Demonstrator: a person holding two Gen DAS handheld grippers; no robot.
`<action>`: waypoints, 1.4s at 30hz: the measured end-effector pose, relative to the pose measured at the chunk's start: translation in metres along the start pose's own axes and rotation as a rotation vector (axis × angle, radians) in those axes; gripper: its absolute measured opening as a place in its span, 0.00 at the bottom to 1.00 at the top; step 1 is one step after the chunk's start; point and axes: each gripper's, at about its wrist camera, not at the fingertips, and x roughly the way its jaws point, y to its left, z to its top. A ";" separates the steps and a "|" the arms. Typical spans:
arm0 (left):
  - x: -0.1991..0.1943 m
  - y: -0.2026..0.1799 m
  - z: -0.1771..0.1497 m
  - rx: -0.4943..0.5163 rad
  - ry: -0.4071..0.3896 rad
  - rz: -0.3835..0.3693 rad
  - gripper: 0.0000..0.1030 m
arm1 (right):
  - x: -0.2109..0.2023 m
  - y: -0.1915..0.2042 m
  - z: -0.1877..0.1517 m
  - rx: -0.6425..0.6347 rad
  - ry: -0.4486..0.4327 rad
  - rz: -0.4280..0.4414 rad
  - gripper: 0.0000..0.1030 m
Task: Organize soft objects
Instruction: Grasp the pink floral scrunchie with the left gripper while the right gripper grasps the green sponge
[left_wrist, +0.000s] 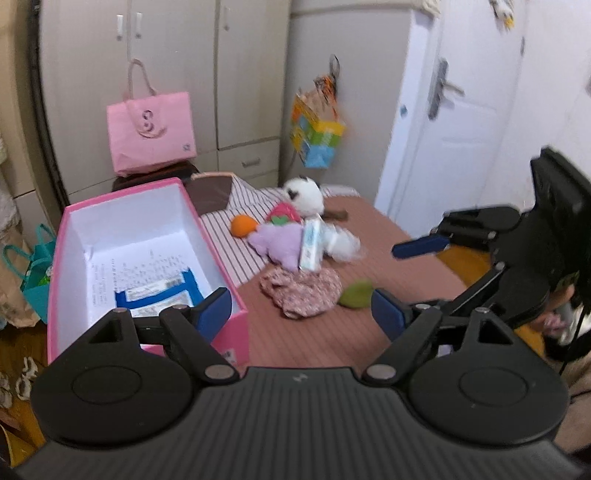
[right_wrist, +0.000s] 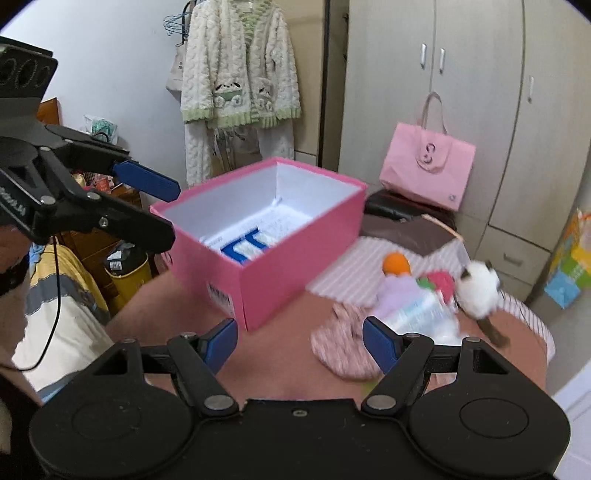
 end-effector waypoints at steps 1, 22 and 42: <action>0.005 -0.004 -0.001 0.020 0.009 0.004 0.80 | -0.002 -0.004 -0.006 0.002 0.005 -0.008 0.77; 0.142 -0.055 -0.017 0.018 0.039 0.131 0.80 | 0.057 -0.074 -0.099 0.087 -0.043 0.018 0.79; 0.225 -0.050 -0.031 -0.126 -0.059 0.342 0.80 | 0.100 -0.068 -0.110 0.032 -0.135 -0.061 0.76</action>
